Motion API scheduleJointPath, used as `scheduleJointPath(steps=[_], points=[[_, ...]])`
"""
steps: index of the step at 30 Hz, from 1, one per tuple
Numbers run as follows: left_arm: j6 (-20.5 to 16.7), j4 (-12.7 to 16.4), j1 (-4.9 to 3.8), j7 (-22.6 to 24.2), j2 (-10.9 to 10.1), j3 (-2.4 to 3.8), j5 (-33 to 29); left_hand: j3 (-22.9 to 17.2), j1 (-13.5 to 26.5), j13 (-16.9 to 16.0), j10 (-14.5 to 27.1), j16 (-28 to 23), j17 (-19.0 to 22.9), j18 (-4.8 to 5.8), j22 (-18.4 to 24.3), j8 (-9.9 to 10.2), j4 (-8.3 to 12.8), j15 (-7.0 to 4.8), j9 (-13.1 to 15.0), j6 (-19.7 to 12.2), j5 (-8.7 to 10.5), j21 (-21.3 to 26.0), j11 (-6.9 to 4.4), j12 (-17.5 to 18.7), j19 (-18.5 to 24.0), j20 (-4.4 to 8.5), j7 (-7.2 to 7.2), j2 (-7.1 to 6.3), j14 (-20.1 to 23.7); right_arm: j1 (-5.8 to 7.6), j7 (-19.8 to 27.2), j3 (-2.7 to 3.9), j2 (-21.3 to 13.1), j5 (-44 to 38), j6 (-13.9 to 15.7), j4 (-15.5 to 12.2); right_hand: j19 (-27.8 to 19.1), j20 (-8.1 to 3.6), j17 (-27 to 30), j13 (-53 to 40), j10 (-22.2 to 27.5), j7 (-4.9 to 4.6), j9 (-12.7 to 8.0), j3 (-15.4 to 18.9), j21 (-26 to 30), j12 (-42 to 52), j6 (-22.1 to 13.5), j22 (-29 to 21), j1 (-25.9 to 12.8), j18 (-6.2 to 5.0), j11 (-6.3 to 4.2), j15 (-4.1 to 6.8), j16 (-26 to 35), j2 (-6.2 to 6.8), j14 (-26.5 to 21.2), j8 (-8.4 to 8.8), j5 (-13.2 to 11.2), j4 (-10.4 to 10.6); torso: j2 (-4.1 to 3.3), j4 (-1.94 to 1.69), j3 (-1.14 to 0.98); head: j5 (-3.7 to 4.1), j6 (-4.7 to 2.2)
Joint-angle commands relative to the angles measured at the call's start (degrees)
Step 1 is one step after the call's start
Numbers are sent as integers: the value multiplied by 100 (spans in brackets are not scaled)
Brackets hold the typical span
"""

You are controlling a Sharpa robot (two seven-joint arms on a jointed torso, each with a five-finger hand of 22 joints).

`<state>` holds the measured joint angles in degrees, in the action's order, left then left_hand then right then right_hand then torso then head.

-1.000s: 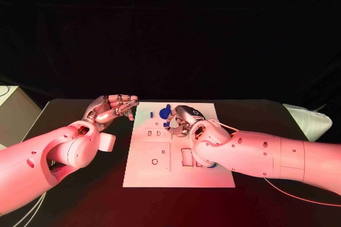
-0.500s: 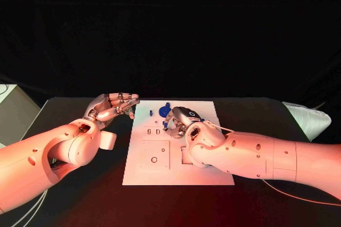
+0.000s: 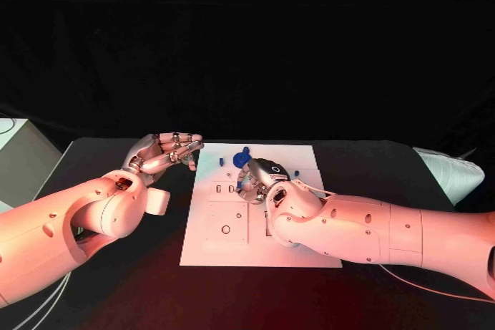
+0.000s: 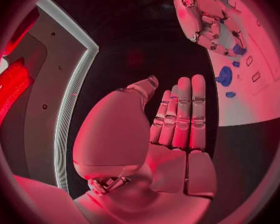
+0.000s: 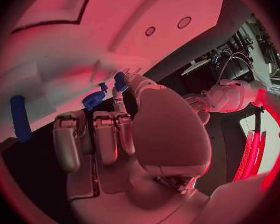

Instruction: Assemble the parts on the task board

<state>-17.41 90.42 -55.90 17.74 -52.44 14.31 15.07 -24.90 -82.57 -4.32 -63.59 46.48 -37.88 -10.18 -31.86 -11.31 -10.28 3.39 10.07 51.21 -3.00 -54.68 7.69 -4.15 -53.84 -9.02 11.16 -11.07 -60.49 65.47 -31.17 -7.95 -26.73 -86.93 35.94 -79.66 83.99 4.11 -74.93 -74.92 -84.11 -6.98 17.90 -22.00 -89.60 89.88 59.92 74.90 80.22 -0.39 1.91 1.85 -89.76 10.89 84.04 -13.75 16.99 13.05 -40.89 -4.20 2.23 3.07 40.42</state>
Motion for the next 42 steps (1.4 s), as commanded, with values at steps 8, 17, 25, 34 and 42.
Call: scheduleJointPath(steps=[8, 17, 25, 34, 42], points=[[81, 8, -1, 14, 12, 4, 21, -5, -2, -6, -34, 30, 8, -40, -8, -7, -28, 1, 9, -8, 8, -34, -21, -36, 31, 6, -21, -17, 23, -36, -1, 0, 64, -250, 51, 83, 601, -35, -1507, -1508, -589, 93, 59, -15, -40, 12, 125, 1510, -52, 39, -27, 40, -24, 0, 596, -11, 33, 15, 0, 3, 5, -41, 15], [91, 6, -1, 4, 11, 4, 22, -5, -2, -6, -34, 30, 8, -40, -8, -7, -28, 1, 9, -8, 8, -34, -21, -36, 31, 6, -21, -17, 23, -50, 16, 0, 92, -236, 36, 141, 601, -35, -1507, -1508, -589, 88, 60, -12, -40, 12, 107, 1510, -74, 39, -23, 39, -24, 24, 596, -14, 34, 15, -2, 9, -1, -49, 17], [92, 3, -1, -2, 6, 4, 22, -5, -2, -6, -34, 30, 8, -40, -8, -7, -28, 1, 9, -8, 8, -34, -21, -36, 31, 6, -21, -17, 23, -53, 70, 0, 94, -219, -21, 162, 601, -30, -1507, -1508, -589, 68, 61, 1, -40, 12, 54, 1510, -127, 39, -8, 28, -24, 88, 596, -16, 10, 17, -5, 11, 1, -48, 28], [93, -1, -1, -4, 8, 4, 24, -3, 4, -5, -30, 33, 11, -40, -7, -6, -38, 0, 11, -11, 8, -37, -21, -33, 36, 7, -20, -18, 25, -63, 164, 0, 114, -185, -39, 177, 601, -16, -1507, -1508, -589, 39, 53, 28, -40, 12, -25, 1510, -189, 39, 17, 8, -24, 156, 596, -5, -39, 31, 0, 8, -1, -60, 43], [98, -3, -1, -10, 5, 4, 25, -3, 4, -5, -30, 33, 11, -40, -7, -6, -38, 0, 11, -11, 8, -37, -21, -33, 36, 7, -20, -18, 25, -69, 198, 0, 114, -200, -33, 163, 601, -14, -1507, -1508, -589, 33, 51, 32, -40, 12, -40, 1510, -196, 39, 22, 4, -24, 165, 596, -1, -44, 34, -2, 9, 3, -64, 50]])
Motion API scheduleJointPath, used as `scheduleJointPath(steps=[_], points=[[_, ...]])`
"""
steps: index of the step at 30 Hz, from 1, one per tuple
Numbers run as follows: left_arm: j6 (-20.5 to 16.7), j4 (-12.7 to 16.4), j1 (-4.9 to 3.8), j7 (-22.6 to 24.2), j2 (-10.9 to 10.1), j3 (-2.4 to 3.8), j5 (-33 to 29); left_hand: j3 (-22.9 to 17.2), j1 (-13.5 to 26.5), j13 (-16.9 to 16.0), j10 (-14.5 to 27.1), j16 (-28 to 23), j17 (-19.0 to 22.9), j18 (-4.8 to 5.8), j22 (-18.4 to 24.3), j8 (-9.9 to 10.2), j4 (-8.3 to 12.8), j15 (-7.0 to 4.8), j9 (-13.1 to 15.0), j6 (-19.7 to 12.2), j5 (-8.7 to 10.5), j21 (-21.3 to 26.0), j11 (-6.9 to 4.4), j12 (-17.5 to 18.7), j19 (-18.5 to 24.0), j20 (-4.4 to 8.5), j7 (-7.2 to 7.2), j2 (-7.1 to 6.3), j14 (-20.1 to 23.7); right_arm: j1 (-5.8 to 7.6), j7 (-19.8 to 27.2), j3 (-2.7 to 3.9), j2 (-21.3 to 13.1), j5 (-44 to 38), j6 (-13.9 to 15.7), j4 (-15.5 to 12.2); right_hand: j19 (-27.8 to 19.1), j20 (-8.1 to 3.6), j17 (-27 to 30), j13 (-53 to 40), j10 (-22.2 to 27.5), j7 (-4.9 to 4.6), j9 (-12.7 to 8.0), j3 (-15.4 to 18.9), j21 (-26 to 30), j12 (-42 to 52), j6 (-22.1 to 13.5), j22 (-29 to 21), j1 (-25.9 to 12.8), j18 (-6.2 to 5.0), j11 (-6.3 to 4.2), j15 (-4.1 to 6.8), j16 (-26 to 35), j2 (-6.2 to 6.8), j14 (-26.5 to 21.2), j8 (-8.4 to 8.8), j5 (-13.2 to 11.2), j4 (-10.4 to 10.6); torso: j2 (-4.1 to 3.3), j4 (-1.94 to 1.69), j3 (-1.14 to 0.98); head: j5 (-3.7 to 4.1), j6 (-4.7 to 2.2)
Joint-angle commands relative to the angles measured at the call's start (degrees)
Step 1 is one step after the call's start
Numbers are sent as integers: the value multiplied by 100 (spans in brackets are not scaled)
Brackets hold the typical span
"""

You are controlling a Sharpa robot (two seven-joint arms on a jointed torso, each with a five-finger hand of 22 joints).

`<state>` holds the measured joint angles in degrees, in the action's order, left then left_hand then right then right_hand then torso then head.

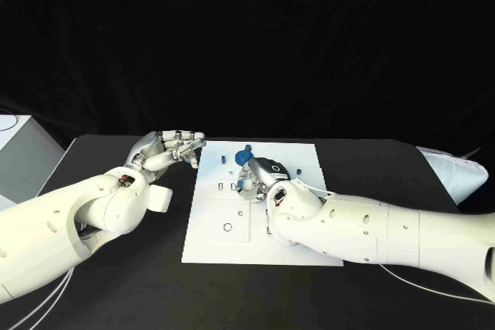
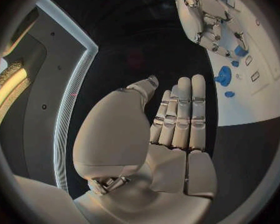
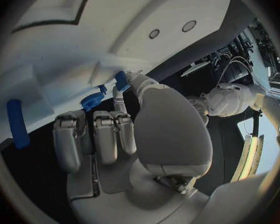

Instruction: Assemble the parts on the task board

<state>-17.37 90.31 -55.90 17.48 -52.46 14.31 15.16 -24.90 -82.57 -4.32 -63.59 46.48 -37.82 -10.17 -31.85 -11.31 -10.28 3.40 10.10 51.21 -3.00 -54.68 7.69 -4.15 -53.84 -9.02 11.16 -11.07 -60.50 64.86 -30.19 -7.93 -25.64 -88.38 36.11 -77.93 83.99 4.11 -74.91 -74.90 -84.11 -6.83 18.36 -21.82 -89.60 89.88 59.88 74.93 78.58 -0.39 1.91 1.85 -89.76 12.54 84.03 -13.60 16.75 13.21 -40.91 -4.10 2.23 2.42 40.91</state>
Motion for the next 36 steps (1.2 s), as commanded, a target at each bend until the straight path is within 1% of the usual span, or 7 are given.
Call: scheduleJointPath(steps=[1, 14, 17, 24, 29, 36], points=[[94, 8, -1, 15, 6, 4, 15, -3, 4, -5, -30, 33, 5, -41, -8, -6, -38, 0, 7, -11, 8, -37, -21, -33, 36, 7, -20, -18, 25, -8, 102, -3, 5, -56, -53, -12, 601, -11, -1509, -1510, -589, 15, 3, 17, -40, 12, -46, 1507, -36, 39, 25, 1, -24, 6, 597, -13, -24, 18, 1, -1, 3, 0, 1], [92, 6, -1, 12, -2, 4, 16, -3, 4, -5, -30, 33, 5, -41, -8, -6, -38, 0, 7, -11, 8, -37, -21, -33, 36, 7, -20, -18, 25, -13, 109, -3, 1, -67, -100, -9, 601, -8, -1509, -1510, -589, 13, 3, 17, -40, 12, -51, 1507, -34, 39, 28, -3, -24, 11, 597, -14, -26, 15, 1, 3, 2, -1, 3], [92, 6, -1, 12, -2, 4, 16, -3, 4, -5, -30, 33, 5, -41, -8, -6, -38, 0, 7, -11, 8, -37, -21, -33, 36, 7, -20, -18, 25, -13, 114, -4, 3, -67, -112, -4, 601, 0, -1509, -1510, -589, -3, -4, 40, -40, 12, -90, 1507, -48, 39, 41, -13, -24, 52, 597, -3, -38, 15, -2, 4, 0, 0, 3], [91, 5, -1, 10, -3, 4, 16, -3, 4, -5, -30, 33, 5, -41, -8, -6, -38, 0, 7, -11, 8, -37, -21, -33, 36, 7, -20, -18, 25, -13, 136, -4, 8, -61, -152, 22, 592, 66, -1509, -1510, -589, -103, -67, 194, -21, 12, -327, 1492, -114, 34, 130, -91, -24, 157, 597, 101, -123, 72, -2, 3, 0, 4, 10], [92, 4, -1, 9, -3, 4, 16, -3, 4, -5, -30, 33, 5, -41, -8, -6, -38, 0, 7, -11, 8, -37, -21, -33, 36, 7, -20, -18, 25, -13, 138, -5, 14, -60, -165, 46, 585, 96, -1509, -1510, -589, -133, -90, 278, -5, 12, -400, 1479, -101, 30, 160, -120, -24, 164, 597, 130, -220, 95, -2, -1, 0, 12, 16], [92, 0, -1, 8, -4, 4, 16, -3, 4, -5, -30, 33, 5, -41, -8, -6, -38, 0, 7, -11, 8, -37, -21, -33, 36, 7, -20, -18, 25, -14, 146, -6, 17, -60, -190, 56, 581, 122, -1509, -1488, -566, -156, -110, 390, 4, -10, -461, 1472, -89, 27, 183, -142, -24, 153, 597, 150, -337, 139, 0, 3, 0, 12, 20]])
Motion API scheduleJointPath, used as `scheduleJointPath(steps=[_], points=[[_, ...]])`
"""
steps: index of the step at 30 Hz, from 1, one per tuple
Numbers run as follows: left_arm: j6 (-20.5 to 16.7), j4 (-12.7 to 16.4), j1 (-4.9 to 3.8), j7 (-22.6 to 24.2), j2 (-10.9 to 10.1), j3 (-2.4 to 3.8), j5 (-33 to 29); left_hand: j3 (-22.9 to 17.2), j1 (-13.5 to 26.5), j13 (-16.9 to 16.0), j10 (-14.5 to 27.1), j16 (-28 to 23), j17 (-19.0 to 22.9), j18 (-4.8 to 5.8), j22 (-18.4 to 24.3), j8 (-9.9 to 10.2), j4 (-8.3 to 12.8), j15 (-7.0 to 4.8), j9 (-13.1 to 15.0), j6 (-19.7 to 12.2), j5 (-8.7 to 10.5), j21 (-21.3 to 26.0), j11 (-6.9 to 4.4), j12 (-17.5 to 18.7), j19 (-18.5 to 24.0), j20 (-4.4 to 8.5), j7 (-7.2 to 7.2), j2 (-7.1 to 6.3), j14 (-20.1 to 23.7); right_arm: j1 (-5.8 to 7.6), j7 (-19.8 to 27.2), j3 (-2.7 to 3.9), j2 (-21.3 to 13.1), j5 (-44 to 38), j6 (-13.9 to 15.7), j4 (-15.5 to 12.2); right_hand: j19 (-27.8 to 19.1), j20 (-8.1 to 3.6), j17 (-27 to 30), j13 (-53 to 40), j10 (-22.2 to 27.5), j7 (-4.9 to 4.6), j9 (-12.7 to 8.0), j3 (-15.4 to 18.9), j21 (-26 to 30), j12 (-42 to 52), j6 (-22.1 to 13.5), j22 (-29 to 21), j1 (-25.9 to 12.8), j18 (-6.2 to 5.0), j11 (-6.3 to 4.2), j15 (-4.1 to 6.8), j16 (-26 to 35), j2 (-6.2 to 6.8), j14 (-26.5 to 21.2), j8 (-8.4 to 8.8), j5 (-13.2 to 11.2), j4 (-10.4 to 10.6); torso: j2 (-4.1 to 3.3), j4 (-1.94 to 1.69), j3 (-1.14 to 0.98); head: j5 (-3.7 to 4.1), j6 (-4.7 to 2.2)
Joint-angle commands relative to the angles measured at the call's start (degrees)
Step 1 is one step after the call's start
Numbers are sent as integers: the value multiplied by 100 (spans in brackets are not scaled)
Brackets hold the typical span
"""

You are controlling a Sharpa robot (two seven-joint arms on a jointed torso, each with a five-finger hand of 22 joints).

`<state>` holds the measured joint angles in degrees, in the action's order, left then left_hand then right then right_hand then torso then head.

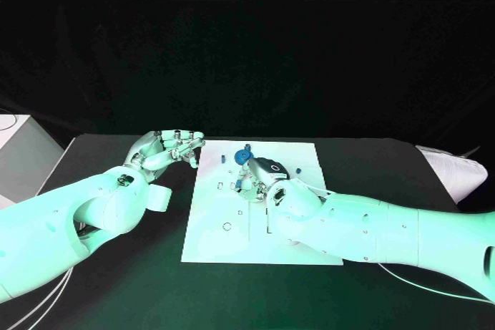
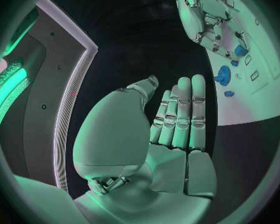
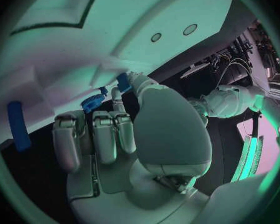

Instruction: Assemble the parts on the task board

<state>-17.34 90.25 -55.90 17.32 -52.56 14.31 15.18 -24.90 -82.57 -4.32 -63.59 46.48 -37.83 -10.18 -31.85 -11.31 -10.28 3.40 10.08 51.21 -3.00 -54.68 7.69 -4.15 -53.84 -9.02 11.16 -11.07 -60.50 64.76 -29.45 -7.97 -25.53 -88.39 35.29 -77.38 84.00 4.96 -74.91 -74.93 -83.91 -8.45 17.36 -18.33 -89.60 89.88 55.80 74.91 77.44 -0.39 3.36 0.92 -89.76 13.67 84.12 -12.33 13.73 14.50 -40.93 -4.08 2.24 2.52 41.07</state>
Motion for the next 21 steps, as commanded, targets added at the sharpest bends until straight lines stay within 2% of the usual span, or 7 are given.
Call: scheduleJointPath(steps=[1, 10, 14, 16, 19, 21], points=[[89, 6, -1, 24, 5, 4, 14, -3, 4, -5, -30, 33, 6, -40, -8, -6, -38, -1, 9, -11, 8, -38, -21, -33, 36, 7, -20, -18, 26, -4, 75, -2, 7, -58, -112, 2, 580, 39, -1509, -1478, -579, 5, -12, 54, 4, -17, -58, 1475, 26, 27, 39, -51, -24, 38, 588, 23, -48, 17, 1, -1, 0, 3, 6], [88, 5, -1, 23, 2, 4, 14, -3, 4, -5, -30, 33, 6, -40, -8, -6, -38, -1, 9, -11, 8, -38, -21, -33, 36, 7, -20, -18, 26, -4, 105, -4, -4, -57, -94, -10, 579, 46, -1509, -1449, -548, 0, -19, 104, 6, -46, -78, 1473, 30, 26, 45, -57, -24, 45, 588, 30, -80, 33, 0, 2, 2, 0, 5], [90, 3, -1, 22, 3, 4, 15, -3, 4, -5, -30, 33, 6, -40, -8, -6, -38, -1, 9, -11, 8, -38, -21, -33, 36, 7, -20, -18, 26, -7, 178, -4, -44, -57, 24, -76, 574, 64, -1509, -1411, -507, -18, -42, 294, 18, -86, -151, 1464, 33, 23, 63, -74, -24, 81, 588, 52, -137, 103, 3, -3, 0, 1, 0], [95, -1, -1, 17, 4, 4, 29, -3, 4, -5, -30, 33, 6, -40, -8, -6, -38, -1, 9, -11, 8, -38, -21, -33, 36, 7, -20, -18, 26, -9, 232, -4, -79, -57, 124, -132, 560, 82, -1509, -1341, -431, -47, -74, 532, 50, -156, -261, 1440, 1, 15, 88, -94, -24, 105, 588, 96, -282, 191, 4, 0, 1, -3, -3], [103, -10, 0, -18, 7, 4, 94, 21, 14, 1, -4, 37, 15, -39, -5, 3, -51, 1, 10, -37, 9, -46, -23, -19, 50, 7, -27, -56, 35, -10, 289, -3, -138, -53, 246, -216, 552, 140, -1509, -1246, -328, -137, -157, 1028, 67, -249, -514, 1429, -16, 11, 174, -165, -24, 33, 588, 245, -534, 223, 5, 4, 0, -7, -12], [111, -20, 0, -55, 10, 4, 149, 52, 39, 4, 15, 39, 18, -39, -2, 9, -65, 2, 9, -53, 9, -46, -26, -11, 55, 6, -35, -85, 37, -10, 317, -3, -193, -51, 322, -289, 551, 178, -1509, -1209, -287, -199, -217, 1284, 71, -282, -667, 1426, -15, 10, 224, -208, -24, 44, 588, 353, -627, 237, 8, 8, -3, -13, -17]])
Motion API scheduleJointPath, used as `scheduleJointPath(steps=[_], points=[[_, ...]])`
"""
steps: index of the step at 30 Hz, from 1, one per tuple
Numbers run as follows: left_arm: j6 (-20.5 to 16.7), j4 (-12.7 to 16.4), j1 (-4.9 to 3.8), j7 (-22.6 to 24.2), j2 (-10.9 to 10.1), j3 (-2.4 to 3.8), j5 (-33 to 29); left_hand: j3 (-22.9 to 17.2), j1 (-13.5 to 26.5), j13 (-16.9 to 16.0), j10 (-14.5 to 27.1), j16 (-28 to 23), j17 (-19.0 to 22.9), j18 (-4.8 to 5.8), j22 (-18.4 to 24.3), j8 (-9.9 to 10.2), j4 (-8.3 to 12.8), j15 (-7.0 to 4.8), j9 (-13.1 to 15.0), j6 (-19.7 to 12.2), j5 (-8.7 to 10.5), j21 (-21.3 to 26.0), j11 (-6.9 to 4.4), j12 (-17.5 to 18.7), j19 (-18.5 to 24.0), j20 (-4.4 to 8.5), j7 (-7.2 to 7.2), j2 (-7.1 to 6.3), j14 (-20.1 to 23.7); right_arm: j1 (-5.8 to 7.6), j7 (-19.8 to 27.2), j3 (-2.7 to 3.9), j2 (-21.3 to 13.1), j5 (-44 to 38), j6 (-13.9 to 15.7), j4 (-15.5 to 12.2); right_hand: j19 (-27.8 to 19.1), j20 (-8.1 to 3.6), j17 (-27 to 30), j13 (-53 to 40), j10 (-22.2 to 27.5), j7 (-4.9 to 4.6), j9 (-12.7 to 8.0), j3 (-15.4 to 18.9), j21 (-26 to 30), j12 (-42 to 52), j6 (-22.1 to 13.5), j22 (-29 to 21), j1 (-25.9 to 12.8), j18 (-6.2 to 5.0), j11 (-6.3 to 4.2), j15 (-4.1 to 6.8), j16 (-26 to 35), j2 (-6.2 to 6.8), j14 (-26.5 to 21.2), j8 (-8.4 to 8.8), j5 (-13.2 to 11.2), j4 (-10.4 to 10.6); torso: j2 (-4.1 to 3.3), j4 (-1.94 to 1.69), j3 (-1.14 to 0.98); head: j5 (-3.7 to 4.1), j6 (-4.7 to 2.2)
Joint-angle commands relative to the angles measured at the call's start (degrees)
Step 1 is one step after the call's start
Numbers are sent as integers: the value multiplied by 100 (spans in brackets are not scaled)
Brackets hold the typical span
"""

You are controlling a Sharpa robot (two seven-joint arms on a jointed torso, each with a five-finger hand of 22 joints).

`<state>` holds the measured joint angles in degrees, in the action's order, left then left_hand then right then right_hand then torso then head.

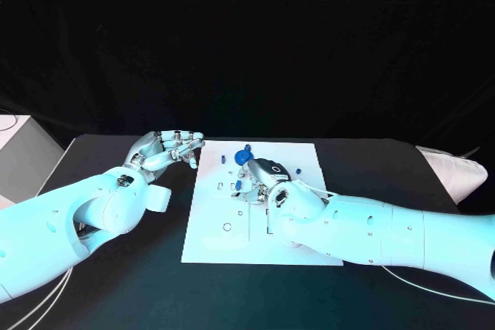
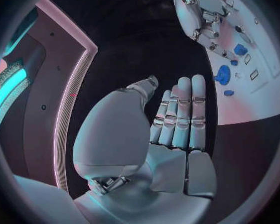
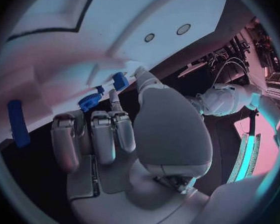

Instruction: Assemble the parts on the task board

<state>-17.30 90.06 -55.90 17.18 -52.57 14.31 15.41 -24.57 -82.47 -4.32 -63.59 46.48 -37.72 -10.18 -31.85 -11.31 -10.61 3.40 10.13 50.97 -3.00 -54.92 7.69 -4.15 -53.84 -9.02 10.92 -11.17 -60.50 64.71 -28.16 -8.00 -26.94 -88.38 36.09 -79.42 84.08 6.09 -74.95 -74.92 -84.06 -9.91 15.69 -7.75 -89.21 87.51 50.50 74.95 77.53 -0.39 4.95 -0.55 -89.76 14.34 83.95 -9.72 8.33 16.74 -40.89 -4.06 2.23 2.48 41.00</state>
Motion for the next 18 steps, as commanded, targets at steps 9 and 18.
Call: scheduleJointPath(steps=[9, 18], points=[[-3, -126, -1, -346, 99, 3, 583, 353, 190, -233, -453, 410, -114, -38, 2, -3, -222, -62, 34, -84, 5, -95, -97, -442, -17, 61, -3, -145, -229, 74, 313, 43, -421, -24, 505, -482, 546, 140, -1505, -1192, -254, -129, -144, 833, 23, -49, -241, 1429, -6, 12, 138, -132, -24, -11, 605, 252, 116, 30, 28, 54, -28, -48, -83], [64, -637, -77, -1331, 449, 6, 1447, 1039, 633, -2834, 141, 3330, -3200, 271, -2017, -1325, -589, -281, 613, -183, 3, -1701, -344, -4211, -1358, 257, -205, 296, -1933, 394, 1253, 107, -1076, 1106, 554, -753, 542, 121, -1505, -1208, -279, -59, -128, 660, 35, -24, 49, 1422, 143, 9, 83, -93, -24, -273, 605, 144, 434, 10, 133, 121, -78, -134, -103]])
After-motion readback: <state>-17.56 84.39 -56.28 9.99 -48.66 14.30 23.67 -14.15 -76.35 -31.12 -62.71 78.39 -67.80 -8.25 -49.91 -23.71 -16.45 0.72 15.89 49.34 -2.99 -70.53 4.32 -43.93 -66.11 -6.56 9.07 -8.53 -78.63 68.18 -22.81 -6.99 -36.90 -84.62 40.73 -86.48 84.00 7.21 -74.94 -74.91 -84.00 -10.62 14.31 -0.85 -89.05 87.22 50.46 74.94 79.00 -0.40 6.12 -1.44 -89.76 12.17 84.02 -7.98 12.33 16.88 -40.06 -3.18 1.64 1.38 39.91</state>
